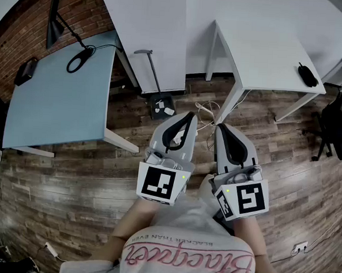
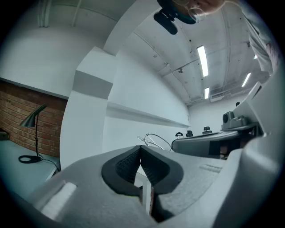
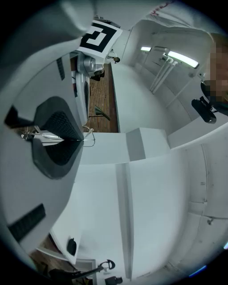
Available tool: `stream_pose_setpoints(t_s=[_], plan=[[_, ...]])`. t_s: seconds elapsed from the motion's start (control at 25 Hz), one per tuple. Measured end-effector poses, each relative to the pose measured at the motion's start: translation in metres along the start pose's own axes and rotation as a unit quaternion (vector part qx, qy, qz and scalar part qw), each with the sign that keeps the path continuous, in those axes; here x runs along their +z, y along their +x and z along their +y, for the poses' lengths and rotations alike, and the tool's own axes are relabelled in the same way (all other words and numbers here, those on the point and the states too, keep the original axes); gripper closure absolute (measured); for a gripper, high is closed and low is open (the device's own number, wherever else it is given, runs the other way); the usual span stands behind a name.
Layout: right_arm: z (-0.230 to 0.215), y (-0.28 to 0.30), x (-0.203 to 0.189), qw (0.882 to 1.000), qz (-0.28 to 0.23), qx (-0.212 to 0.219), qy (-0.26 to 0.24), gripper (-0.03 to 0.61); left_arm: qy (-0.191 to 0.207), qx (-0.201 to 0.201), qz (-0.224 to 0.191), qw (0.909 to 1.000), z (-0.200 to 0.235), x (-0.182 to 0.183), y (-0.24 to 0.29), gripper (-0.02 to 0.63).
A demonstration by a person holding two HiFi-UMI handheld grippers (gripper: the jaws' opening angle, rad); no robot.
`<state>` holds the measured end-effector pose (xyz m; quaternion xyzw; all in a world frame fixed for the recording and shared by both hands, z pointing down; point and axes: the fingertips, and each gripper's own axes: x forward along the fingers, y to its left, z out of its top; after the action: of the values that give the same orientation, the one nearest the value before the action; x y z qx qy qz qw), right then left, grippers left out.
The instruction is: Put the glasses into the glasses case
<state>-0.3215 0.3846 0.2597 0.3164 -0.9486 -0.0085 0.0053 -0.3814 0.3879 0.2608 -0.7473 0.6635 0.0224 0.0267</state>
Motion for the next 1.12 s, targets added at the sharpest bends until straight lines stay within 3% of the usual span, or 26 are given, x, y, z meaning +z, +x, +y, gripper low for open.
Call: stream_pose_setpoints(t_s=[0.44,0.88,1.12], plan=[[-0.05,0.017,0.002,0.999,0.001,0.032,-0.011,0.566,0.001,0.021,-0.006,0.9998,-0.01,-0.004,0.055,0.607],[-0.154,0.01,-0.002,1.0,0.003,0.016,-0.012,0.566,0.0,-0.003,0.0,1.0,-0.07,-0.012,0.146,0.607],[-0.222,0.003,-0.001,1.0,-0.005,0.001,-0.007,0.566,0.021,-0.023,0.002,0.9995,-0.113,-0.016,0.198,0.607]])
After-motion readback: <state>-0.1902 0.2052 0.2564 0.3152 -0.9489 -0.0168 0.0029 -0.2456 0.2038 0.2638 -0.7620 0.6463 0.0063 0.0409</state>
